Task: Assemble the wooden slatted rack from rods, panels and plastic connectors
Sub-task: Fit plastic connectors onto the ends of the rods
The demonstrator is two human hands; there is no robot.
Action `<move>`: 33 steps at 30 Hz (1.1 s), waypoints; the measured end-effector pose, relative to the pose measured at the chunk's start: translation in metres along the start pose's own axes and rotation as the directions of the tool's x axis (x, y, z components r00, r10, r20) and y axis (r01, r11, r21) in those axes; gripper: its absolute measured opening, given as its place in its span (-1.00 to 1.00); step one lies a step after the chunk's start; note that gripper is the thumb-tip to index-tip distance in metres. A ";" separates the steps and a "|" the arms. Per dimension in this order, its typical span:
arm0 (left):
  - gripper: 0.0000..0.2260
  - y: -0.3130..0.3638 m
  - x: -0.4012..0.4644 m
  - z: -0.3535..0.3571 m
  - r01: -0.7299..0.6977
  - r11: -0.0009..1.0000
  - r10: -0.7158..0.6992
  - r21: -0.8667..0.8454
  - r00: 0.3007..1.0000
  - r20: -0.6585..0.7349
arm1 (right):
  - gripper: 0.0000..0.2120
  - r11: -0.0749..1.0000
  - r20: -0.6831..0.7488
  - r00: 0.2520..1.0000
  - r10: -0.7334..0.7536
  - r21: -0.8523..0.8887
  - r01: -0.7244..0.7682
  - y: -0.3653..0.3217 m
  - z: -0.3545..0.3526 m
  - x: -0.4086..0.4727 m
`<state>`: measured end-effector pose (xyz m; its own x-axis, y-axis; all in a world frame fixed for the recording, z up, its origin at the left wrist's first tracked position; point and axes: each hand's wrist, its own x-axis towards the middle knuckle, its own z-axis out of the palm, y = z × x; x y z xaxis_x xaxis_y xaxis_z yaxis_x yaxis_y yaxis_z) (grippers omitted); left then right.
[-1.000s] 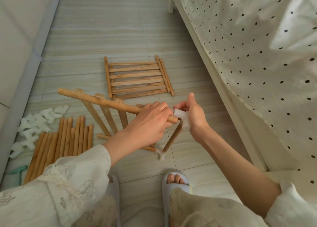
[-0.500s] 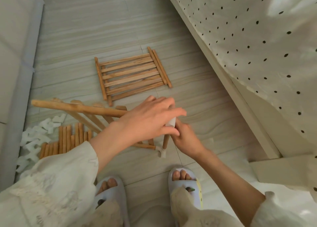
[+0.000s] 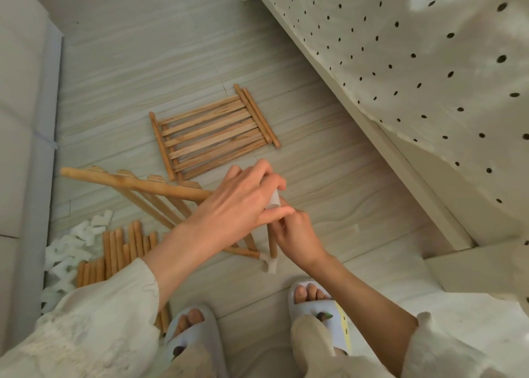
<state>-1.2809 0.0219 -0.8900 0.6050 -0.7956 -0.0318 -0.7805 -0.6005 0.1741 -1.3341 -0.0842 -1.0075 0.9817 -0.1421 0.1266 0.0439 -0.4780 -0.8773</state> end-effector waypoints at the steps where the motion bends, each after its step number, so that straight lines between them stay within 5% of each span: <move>1: -0.57 0.001 -0.001 0.001 -0.002 1.000 0.002 0.013 1.000 -0.028 | -0.51 1.000 -0.005 1.000 -0.004 0.003 0.004 -0.001 0.000 -0.001; 13: -0.66 0.007 -0.005 0.009 0.327 0.911 -0.340 -0.253 0.940 -0.011 | -0.85 0.998 -0.007 1.000 -0.003 -0.062 0.002 -0.002 0.006 0.002; 18: -0.67 0.006 -0.005 0.013 0.384 0.867 -0.422 -0.316 0.905 -0.059 | -0.53 0.999 -0.006 1.000 -0.023 -0.032 0.023 -0.009 0.009 0.005; 33: -0.74 -0.013 -0.015 0.015 0.177 0.951 -0.214 -0.253 0.969 -0.124 | -0.54 0.995 0.027 0.997 -0.070 -0.072 0.072 0.000 0.018 0.002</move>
<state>-1.2824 0.0404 -0.9064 0.7727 -0.6325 0.0544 -0.5951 -0.6919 0.4087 -1.3292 -0.0692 -1.0157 0.9809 -0.0848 0.1752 0.1009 -0.5479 -0.8304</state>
